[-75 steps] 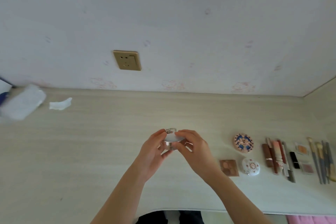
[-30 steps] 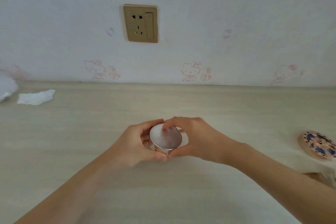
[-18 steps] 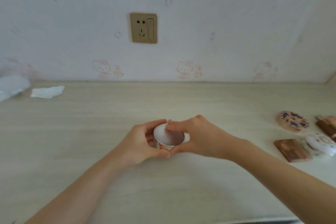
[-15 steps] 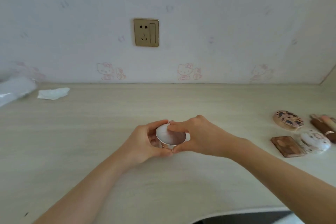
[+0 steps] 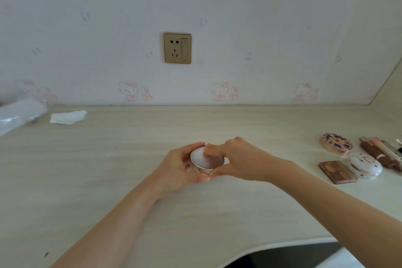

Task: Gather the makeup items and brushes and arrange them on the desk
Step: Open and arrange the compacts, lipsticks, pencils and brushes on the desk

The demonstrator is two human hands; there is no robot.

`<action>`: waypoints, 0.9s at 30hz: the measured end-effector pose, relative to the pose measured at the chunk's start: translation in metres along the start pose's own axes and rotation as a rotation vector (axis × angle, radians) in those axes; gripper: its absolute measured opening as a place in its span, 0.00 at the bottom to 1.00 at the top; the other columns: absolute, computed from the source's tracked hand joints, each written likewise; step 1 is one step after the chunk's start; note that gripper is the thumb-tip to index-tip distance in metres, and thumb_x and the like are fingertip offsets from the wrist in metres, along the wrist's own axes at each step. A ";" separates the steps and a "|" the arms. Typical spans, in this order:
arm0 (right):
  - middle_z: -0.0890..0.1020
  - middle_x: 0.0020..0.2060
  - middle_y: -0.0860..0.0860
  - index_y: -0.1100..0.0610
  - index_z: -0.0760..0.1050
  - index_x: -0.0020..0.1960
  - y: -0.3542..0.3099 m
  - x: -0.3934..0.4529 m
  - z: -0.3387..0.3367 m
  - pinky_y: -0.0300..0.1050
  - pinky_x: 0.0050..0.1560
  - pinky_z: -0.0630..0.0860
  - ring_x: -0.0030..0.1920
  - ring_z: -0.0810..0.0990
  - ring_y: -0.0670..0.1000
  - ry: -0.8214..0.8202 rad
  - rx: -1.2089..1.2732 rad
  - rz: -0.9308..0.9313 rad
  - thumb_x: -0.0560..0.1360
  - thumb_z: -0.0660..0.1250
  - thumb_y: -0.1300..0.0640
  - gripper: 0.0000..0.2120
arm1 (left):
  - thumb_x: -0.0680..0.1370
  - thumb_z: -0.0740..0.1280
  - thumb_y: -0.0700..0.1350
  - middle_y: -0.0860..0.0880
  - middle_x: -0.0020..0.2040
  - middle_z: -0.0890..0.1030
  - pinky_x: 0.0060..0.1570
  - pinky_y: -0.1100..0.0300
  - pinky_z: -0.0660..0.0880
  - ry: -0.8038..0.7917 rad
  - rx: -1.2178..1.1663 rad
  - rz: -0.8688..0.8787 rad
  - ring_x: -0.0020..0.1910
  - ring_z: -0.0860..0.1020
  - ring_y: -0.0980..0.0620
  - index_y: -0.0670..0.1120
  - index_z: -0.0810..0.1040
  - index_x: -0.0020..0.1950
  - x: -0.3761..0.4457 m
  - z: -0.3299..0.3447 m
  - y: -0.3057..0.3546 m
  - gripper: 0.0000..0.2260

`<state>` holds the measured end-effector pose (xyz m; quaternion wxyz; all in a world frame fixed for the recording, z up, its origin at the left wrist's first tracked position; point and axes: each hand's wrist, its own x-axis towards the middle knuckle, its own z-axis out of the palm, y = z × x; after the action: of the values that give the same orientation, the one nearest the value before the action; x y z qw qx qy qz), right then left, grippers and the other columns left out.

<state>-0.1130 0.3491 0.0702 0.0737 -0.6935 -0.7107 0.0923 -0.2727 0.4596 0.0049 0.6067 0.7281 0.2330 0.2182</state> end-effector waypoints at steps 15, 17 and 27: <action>0.80 0.56 0.52 0.52 0.73 0.63 0.000 -0.007 -0.004 0.46 0.48 0.72 0.38 0.71 0.42 -0.030 0.008 -0.052 0.76 0.65 0.45 0.19 | 0.57 0.80 0.40 0.56 0.53 0.82 0.47 0.66 0.74 0.007 0.048 -0.012 0.49 0.80 0.59 0.53 0.75 0.62 -0.004 0.001 0.004 0.35; 0.79 0.55 0.52 0.55 0.74 0.59 -0.006 -0.009 -0.005 0.51 0.52 0.74 0.47 0.76 0.50 -0.052 0.004 -0.045 0.76 0.64 0.48 0.16 | 0.60 0.80 0.34 0.57 0.51 0.82 0.43 0.70 0.73 0.001 0.051 -0.016 0.46 0.80 0.62 0.49 0.75 0.64 -0.004 0.001 0.004 0.35; 0.71 0.33 0.49 0.59 0.71 0.48 -0.017 -0.006 -0.017 0.47 0.37 0.69 0.34 0.69 0.49 -0.038 0.007 -0.059 0.74 0.63 0.56 0.07 | 0.67 0.75 0.30 0.45 0.54 0.81 0.55 0.59 0.77 0.082 -0.068 -0.029 0.49 0.81 0.53 0.47 0.69 0.70 -0.006 0.000 0.005 0.34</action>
<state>-0.1256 0.3429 0.0913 0.0654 -0.6702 -0.7317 0.1058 -0.2776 0.4552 0.0094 0.6241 0.6940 0.2606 0.2470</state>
